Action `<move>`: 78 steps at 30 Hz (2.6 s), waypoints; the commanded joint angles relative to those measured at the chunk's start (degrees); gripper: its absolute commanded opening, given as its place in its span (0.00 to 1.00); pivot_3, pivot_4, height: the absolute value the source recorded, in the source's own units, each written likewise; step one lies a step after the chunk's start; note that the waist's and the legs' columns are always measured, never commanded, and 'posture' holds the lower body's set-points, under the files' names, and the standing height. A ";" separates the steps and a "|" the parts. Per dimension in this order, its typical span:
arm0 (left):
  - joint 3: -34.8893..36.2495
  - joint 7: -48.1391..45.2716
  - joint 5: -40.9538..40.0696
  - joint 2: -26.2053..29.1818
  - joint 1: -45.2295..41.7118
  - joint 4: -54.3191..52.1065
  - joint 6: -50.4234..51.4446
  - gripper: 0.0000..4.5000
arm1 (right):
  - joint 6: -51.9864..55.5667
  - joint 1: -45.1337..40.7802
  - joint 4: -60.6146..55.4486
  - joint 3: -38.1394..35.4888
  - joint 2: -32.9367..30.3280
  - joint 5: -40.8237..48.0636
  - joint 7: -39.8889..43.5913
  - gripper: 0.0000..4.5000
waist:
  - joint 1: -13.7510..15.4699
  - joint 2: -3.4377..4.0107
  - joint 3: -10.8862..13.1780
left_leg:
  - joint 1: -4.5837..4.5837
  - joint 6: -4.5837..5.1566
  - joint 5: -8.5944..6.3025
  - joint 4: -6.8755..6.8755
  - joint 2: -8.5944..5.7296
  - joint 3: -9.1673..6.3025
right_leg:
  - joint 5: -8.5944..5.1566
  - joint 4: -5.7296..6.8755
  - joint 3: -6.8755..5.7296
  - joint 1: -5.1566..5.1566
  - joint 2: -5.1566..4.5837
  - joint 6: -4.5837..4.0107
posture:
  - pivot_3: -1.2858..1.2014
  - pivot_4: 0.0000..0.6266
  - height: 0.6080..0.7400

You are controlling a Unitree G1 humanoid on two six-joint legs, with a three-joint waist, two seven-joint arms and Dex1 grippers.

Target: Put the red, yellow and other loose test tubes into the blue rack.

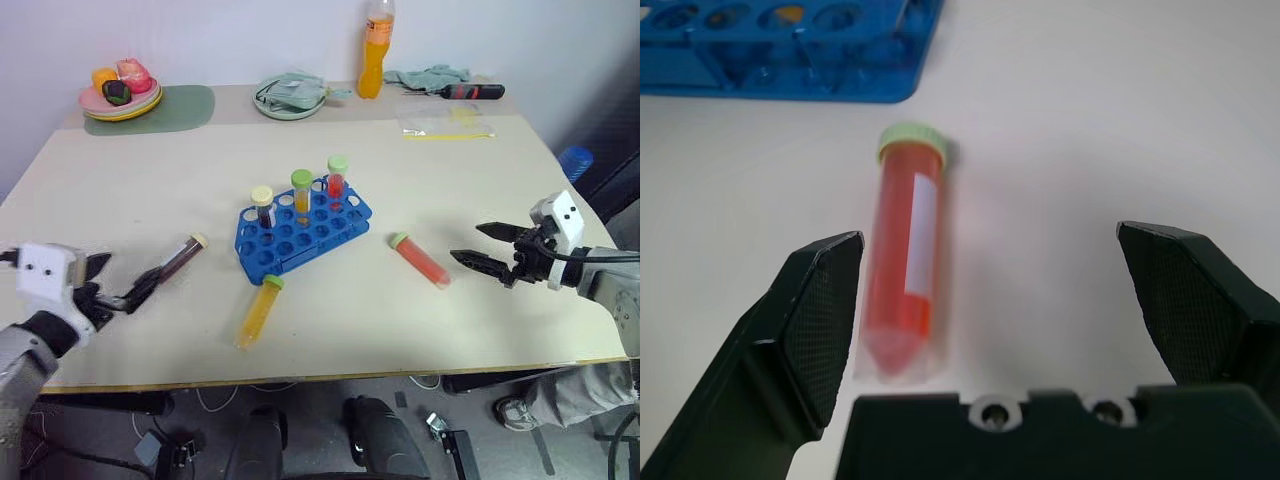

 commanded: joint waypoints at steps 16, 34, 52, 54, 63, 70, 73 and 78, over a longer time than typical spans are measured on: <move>-30.88 -12.39 5.78 2.67 -13.98 0.45 -8.85 1.00 | 49.76 -36.60 -4.83 29.20 3.06 -2.86 -14.70 1.00 | -0.16 0.04 0.01 | -0.07 0.02 0.00 -0.03 0.01 0.01 | 0.05 0.13 0.04 -0.23 0.07 -0.09 | 0.52 0.24 1.00; -33.41 -11.08 7.85 -0.21 -11.19 -1.81 -11.58 1.00 | 47.85 -41.58 4.89 42.24 6.56 -6.86 -13.60 0.82 | -0.29 0.05 0.01 | -0.16 0.05 -0.02 -0.02 0.01 0.01 | 0.05 0.13 0.00 -0.30 0.01 -0.08 | 0.52 0.24 1.00; -32.91 -11.70 9.01 -1.06 -11.67 0.75 -13.45 1.00 | 35.56 -29.85 -16.70 12.63 12.42 -2.16 -18.51 0.27 | -0.28 0.04 0.00 | -0.16 0.05 -0.02 -0.02 0.01 -0.06 | 0.05 0.13 -0.05 -0.28 0.05 -0.07 | 0.52 0.24 1.00; -31.44 -11.08 9.09 -1.31 -11.50 1.96 -13.80 1.00 | 27.76 -25.12 -22.25 3.05 23.53 0.15 -24.31 0.27 | -0.56 -0.08 -0.07 | -0.10 0.07 -0.03 -0.06 0.05 -0.06 | 0.05 0.14 -0.03 -0.26 0.10 -0.07 | 0.52 0.24 1.00; -28.86 -8.49 10.90 -2.97 -14.06 7.16 -16.19 1.00 | -9.20 -12.72 -12.25 7.88 49.70 -10.76 -37.30 0.27 | -0.34 -0.04 -0.07 | -0.03 0.04 -0.01 0.08 -0.02 -0.07 | 0.06 0.38 -0.05 -0.19 0.00 -0.07 | 0.52 0.24 1.00; -28.05 -8.17 9.78 -2.46 -13.28 5.01 -15.17 1.00 | -18.42 -14.24 -1.91 8.52 51.01 -12.14 -37.94 0.27 | -0.44 -0.01 -0.05 | -0.02 0.02 0.00 -0.03 0.01 -0.08 | 0.05 0.40 -0.05 -0.25 0.03 -0.08 | 0.52 0.24 1.00; -27.85 -7.98 9.65 -2.51 -13.07 4.48 -14.78 1.00 | -19.29 -14.62 0.60 8.93 51.29 -11.98 -37.97 0.27 | -0.41 0.00 -0.05 | -0.01 0.02 0.00 -0.03 0.01 -0.09 | 0.05 0.41 -0.05 -0.25 0.03 -0.09 | 0.52 0.24 1.00; -27.88 -7.76 9.73 -2.76 -13.03 4.04 -14.40 1.00 | -21.02 -15.23 4.73 9.22 51.93 -12.23 -38.32 0.27 | -0.41 0.00 -0.05 | -0.01 0.03 0.00 -0.03 0.01 -0.08 | 0.05 0.41 -0.04 -0.25 0.03 -0.09 | 0.52 0.24 1.00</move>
